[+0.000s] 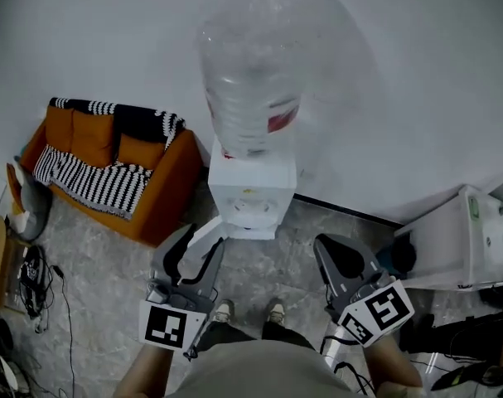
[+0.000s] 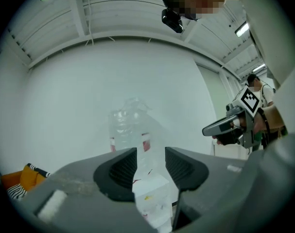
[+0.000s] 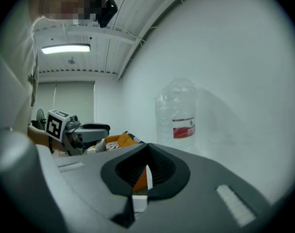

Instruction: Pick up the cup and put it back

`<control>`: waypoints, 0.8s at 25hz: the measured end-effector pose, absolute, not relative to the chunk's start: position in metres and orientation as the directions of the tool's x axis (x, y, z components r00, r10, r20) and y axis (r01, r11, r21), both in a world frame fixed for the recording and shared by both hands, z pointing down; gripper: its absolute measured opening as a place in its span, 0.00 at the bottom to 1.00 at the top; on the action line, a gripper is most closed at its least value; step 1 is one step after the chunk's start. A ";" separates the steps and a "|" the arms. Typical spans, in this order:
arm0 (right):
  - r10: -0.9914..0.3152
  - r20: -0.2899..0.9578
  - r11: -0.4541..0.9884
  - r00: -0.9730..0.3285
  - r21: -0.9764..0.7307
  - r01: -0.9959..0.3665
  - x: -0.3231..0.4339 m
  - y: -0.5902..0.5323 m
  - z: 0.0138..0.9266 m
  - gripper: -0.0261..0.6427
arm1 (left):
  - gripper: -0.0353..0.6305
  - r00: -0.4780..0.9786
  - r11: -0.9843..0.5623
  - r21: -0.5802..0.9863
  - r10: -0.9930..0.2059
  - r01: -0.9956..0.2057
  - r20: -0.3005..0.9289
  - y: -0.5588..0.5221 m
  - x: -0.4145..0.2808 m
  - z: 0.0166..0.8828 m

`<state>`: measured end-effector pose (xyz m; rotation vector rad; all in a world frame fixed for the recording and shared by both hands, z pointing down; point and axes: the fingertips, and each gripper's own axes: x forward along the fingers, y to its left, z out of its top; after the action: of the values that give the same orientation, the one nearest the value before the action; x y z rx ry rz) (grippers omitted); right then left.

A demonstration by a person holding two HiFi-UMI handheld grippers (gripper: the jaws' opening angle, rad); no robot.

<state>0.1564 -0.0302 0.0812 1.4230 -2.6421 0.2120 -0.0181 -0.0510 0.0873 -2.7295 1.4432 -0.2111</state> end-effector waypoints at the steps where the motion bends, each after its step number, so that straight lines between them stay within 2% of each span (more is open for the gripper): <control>1: -0.810 0.183 0.556 -0.557 -0.063 -0.829 0.159 -0.033 0.082 0.04 | 0.33 0.540 -0.548 -0.103 -0.836 -0.830 0.097 -0.052 -0.016 0.089; 11: -0.787 0.207 0.579 -0.581 -0.076 -0.812 0.165 -0.063 0.117 0.04 | 0.33 0.490 -0.499 -0.112 -0.866 -0.860 0.096 -0.066 -0.014 0.118; 20: -0.790 0.227 0.571 -0.569 -0.066 -0.818 0.146 -0.085 0.198 0.04 | 0.33 0.514 -0.525 -0.104 -0.850 -0.845 0.118 -0.081 -0.031 0.194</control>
<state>0.1457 -0.0848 0.1980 1.3586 -2.6284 0.2440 -0.0312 -0.0810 0.1940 -2.7042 1.5138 -0.2397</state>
